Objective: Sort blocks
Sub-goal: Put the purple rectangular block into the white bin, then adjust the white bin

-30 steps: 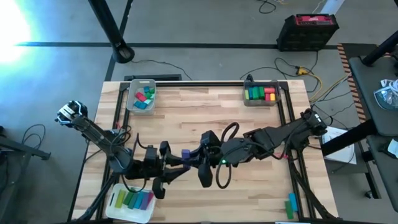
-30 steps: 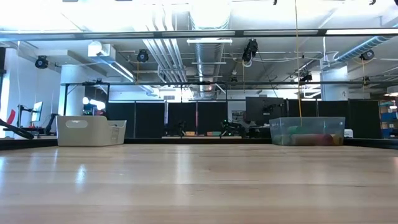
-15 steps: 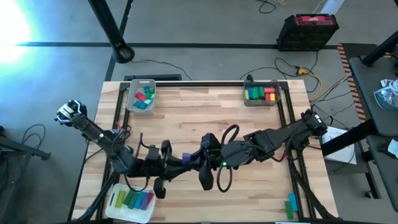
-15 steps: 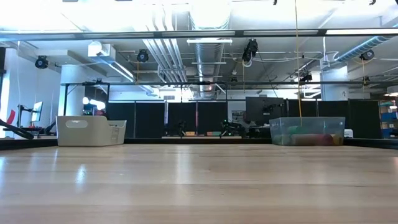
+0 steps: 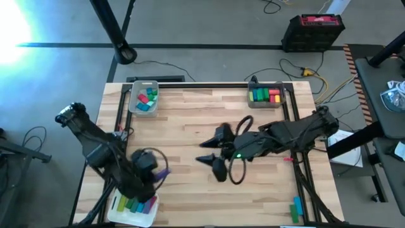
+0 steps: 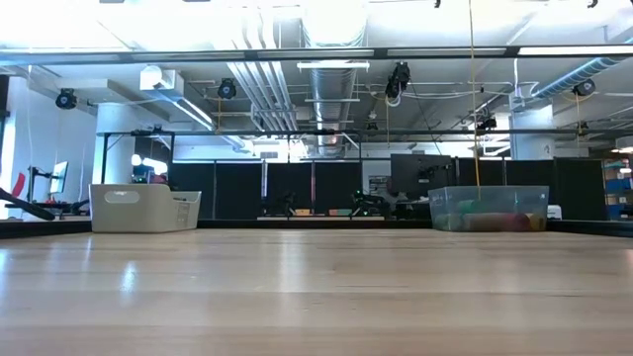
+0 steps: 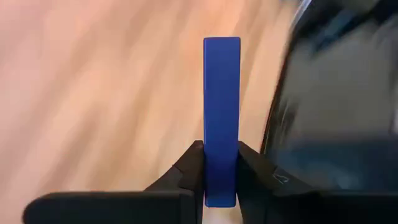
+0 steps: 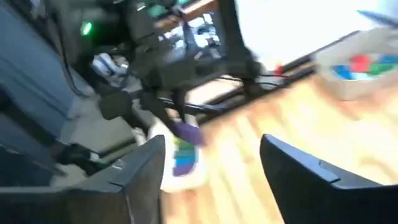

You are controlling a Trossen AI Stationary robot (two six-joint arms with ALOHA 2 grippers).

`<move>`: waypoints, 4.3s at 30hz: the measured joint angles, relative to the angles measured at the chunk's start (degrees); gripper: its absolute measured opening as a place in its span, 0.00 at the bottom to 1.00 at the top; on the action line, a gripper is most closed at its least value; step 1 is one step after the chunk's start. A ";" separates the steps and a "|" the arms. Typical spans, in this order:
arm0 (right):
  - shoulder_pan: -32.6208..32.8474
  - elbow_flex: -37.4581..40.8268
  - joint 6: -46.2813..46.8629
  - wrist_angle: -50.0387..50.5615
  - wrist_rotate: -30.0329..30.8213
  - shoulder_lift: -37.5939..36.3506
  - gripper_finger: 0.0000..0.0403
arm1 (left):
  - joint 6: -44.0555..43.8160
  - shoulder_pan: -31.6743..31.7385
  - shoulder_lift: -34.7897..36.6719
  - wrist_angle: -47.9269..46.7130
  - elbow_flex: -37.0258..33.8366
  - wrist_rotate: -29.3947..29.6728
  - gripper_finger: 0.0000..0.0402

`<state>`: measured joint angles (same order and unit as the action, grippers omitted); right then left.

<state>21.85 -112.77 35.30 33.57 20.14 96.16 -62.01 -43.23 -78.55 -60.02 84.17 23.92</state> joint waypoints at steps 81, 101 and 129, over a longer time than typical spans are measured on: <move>18.73 9.73 35.85 27.50 7.32 5.29 0.68 | -60.68 -16.47 -10.50 23.77 -34.43 -27.87 0.38; 22.03 9.86 45.27 40.71 1.84 12.31 0.60 | -54.22 -16.01 -11.93 24.07 -29.54 -19.95 0.08; 19.74 9.92 38.79 38.56 2.21 12.40 0.58 | -58.69 -13.76 -16.89 35.42 -27.81 -11.24 0.32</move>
<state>41.58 -102.85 74.09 72.13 22.35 108.55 -120.71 -56.99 -95.44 -24.60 56.36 12.68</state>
